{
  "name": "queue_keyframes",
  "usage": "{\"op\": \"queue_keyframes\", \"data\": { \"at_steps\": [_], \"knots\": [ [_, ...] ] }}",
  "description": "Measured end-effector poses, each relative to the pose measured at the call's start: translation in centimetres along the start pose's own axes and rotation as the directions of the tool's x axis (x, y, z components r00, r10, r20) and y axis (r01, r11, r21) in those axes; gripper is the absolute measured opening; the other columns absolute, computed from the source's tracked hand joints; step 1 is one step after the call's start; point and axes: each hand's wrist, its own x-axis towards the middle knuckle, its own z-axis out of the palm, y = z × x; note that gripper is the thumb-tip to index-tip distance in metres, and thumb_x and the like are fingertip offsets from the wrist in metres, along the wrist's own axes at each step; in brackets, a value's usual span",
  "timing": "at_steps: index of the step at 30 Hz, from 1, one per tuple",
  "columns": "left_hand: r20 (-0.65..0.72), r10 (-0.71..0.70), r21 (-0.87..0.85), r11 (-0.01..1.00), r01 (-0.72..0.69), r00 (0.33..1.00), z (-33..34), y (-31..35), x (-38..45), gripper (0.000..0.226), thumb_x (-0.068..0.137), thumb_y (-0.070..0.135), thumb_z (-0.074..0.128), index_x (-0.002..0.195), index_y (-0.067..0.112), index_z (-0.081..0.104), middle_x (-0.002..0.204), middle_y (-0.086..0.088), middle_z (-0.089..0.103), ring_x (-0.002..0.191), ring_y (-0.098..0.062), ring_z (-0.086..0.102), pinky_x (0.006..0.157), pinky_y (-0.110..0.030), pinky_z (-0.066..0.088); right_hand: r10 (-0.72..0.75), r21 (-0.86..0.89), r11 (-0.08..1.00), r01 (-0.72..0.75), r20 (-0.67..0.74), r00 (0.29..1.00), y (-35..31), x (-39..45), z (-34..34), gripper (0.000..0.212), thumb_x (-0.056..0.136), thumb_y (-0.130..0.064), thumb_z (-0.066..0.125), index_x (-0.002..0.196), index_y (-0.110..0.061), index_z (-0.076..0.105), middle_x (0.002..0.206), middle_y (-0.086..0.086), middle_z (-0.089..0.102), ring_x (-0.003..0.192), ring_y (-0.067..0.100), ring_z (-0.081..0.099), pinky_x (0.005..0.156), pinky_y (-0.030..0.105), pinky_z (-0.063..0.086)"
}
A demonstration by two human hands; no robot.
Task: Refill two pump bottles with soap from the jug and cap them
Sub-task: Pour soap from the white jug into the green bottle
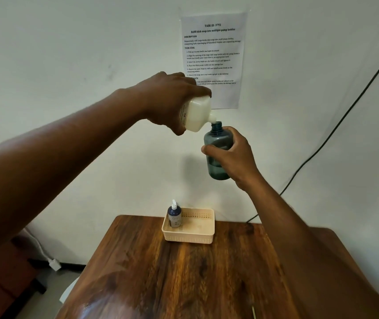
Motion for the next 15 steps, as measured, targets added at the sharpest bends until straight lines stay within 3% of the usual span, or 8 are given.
{"op": "queue_keyframes", "data": {
  "at_steps": [10, 15],
  "knots": [
    [0.032, 0.030, 0.060, 0.998, -0.032, 0.999, -1.5, 0.2, 0.7, 0.092, 0.067, 0.041, 0.087, 0.147, 0.039, 0.041, 0.129, 0.002, 0.060, 0.121, -0.028, 0.052, 0.090, -0.041, 0.046, -0.016, 0.006, 1.000, 0.016, -0.001, 1.000, -0.3, 0.2, -0.2, 0.051, 0.084, -0.026, 0.080, 0.127, -0.027, 0.053, 0.117, -0.007, 0.060, 0.099, 0.014, 0.060, 0.079, 0.025, 0.050],
    [0.040, 0.027, 0.066, 0.997, -0.029, 0.999, -1.9, 0.2, 0.7, 0.092, 0.066, 0.041, 0.086, 0.146, 0.040, 0.041, 0.129, 0.002, 0.060, 0.121, -0.028, 0.051, 0.093, -0.043, 0.047, -0.031, -0.006, 1.000, 0.031, -0.003, 1.000, -0.5, 0.3, -0.2, 0.048, 0.085, -0.026, 0.080, 0.125, -0.028, 0.052, 0.116, -0.007, 0.060, 0.096, 0.011, 0.059, 0.075, 0.019, 0.048]
  ]
}}
